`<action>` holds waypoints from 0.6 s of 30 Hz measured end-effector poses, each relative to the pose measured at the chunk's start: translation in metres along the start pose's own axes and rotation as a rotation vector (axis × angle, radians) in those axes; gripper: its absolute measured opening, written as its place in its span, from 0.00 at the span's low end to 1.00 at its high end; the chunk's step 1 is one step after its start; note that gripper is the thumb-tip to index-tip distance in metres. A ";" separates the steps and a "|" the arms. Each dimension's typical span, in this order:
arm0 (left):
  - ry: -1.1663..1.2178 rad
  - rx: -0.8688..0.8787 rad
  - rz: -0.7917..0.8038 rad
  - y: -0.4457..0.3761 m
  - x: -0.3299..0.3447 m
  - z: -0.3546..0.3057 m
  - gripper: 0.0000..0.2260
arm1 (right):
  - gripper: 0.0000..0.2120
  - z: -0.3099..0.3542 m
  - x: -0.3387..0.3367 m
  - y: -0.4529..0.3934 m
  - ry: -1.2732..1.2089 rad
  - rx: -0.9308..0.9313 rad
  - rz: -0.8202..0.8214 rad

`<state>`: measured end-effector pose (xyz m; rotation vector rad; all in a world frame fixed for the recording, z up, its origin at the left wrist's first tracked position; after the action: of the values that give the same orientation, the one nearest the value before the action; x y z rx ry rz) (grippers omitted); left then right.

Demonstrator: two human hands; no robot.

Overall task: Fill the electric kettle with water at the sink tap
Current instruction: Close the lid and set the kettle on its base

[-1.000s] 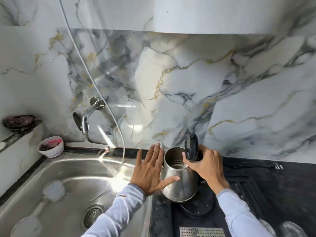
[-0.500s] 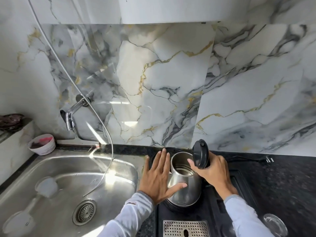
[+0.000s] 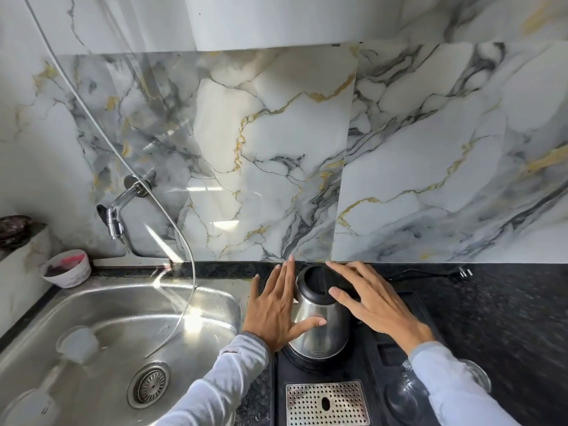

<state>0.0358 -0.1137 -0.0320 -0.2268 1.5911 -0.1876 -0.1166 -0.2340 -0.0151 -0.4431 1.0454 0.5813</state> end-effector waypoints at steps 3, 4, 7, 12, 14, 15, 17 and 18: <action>-0.014 0.010 -0.014 0.002 0.000 -0.003 0.53 | 0.34 0.002 0.000 0.003 0.105 0.031 -0.050; -0.021 0.004 -0.020 0.003 0.001 -0.003 0.52 | 0.33 0.002 0.000 0.004 0.136 0.049 -0.058; -0.036 -0.017 -0.018 0.006 -0.002 -0.003 0.49 | 0.32 0.002 0.002 0.004 0.225 0.086 -0.041; -0.117 -0.029 -0.016 0.006 -0.008 -0.003 0.44 | 0.35 0.004 0.004 0.004 0.291 0.085 -0.012; -0.140 -0.032 0.003 0.007 -0.005 -0.005 0.44 | 0.34 0.004 0.006 0.003 0.312 0.083 -0.019; -0.137 -0.044 0.011 0.007 -0.003 -0.005 0.43 | 0.33 0.004 0.008 0.002 0.306 0.086 -0.029; -0.126 -0.072 0.027 0.010 -0.001 -0.003 0.43 | 0.33 0.006 0.010 0.005 0.312 0.085 -0.029; -0.114 -0.087 0.043 0.011 -0.004 -0.005 0.42 | 0.33 0.007 0.008 0.007 0.321 0.086 -0.032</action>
<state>0.0303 -0.1024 -0.0305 -0.2665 1.4913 -0.0708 -0.1130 -0.2225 -0.0200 -0.4866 1.3618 0.4423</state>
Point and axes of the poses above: each hand's wrist, its own y-axis away from the middle knuckle, its own x-axis out of the palm, z = x × y, the point moved 8 cm from there along -y, towards the middle knuckle, and after that the axes turned 15 degrees about x, right-handed, at the moved point
